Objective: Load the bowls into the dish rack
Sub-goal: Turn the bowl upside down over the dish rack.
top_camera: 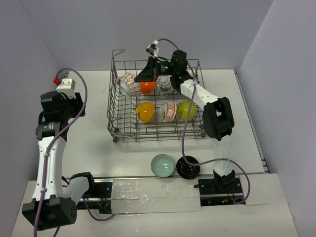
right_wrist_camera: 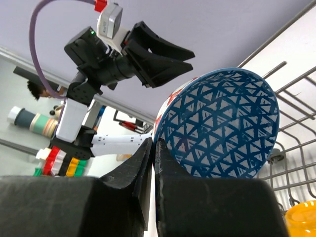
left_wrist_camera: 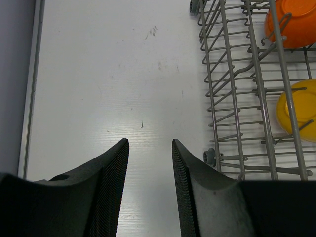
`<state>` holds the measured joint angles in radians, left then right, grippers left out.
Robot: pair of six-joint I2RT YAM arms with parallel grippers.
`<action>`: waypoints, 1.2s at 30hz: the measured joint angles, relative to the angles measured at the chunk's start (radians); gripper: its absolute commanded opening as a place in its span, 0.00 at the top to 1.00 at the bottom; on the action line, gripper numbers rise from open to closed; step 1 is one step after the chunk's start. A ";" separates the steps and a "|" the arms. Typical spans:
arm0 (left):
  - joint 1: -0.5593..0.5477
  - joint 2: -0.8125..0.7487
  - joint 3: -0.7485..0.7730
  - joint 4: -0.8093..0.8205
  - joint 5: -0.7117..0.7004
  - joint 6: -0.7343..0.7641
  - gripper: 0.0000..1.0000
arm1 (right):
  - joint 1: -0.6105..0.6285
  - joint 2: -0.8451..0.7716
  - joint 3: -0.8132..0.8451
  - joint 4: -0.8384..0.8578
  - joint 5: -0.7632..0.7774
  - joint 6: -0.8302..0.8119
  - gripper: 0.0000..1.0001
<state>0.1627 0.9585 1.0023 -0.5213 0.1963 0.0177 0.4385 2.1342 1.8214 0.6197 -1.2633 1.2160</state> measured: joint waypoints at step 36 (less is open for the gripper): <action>0.000 0.007 -0.001 0.000 -0.001 -0.001 0.53 | 0.026 0.137 -0.006 -0.294 0.171 -0.141 1.00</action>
<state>0.1627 0.9657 1.0012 -0.5213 0.1951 0.0170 0.4648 2.2707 1.8156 0.3252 -1.0924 1.0752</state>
